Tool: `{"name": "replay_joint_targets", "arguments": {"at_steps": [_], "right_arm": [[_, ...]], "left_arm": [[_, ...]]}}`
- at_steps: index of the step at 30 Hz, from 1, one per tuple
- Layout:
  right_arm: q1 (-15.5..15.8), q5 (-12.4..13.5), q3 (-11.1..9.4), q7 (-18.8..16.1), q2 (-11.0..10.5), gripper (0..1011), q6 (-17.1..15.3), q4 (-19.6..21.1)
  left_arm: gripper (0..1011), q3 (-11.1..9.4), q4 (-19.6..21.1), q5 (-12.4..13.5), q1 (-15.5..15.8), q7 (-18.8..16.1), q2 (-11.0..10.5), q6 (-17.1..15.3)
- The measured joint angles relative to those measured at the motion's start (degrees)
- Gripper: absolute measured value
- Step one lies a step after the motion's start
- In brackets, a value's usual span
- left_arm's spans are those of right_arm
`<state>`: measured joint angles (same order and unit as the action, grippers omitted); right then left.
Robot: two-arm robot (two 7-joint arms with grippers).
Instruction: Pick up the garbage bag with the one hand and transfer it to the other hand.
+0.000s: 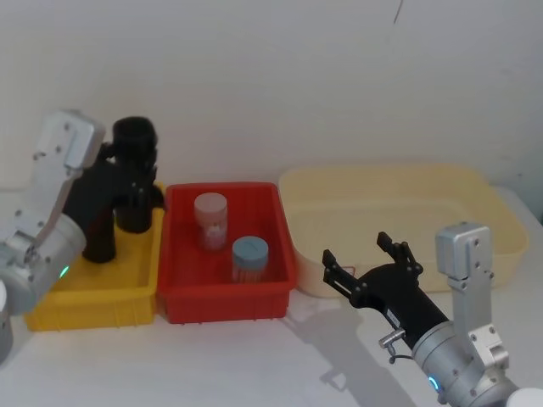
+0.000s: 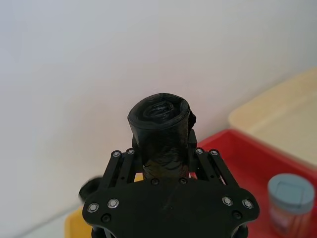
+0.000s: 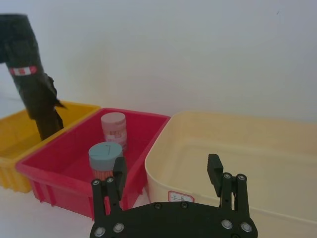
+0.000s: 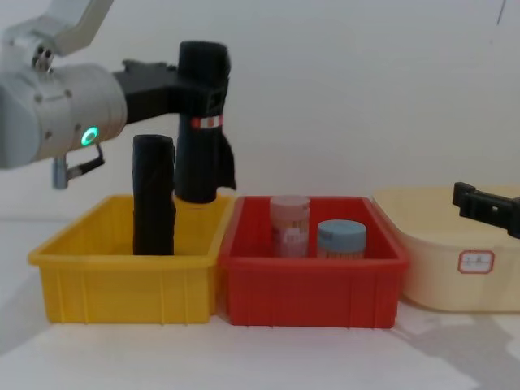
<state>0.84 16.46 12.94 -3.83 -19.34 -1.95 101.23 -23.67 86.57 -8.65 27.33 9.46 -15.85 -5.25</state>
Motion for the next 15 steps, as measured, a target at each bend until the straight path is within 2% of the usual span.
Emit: {"name": "replay_joint_targets", "arguments": {"at_steps": [8, 15], "right_arm": [[0.0, 0.0, 0.0, 0.0, 0.0, 1000, 0.0, 0.0], [0.0, 0.0, 0.0, 0.0, 0.0, 1001, 0.0, 0.0]], "left_arm": [[453, -2.0, 0.3, 0.4, 3.3, 4.1, 0.8, -0.3], [453, -4.2, -1.9, 0.2, 6.5, 8.2, 3.0, 0.6]]}}
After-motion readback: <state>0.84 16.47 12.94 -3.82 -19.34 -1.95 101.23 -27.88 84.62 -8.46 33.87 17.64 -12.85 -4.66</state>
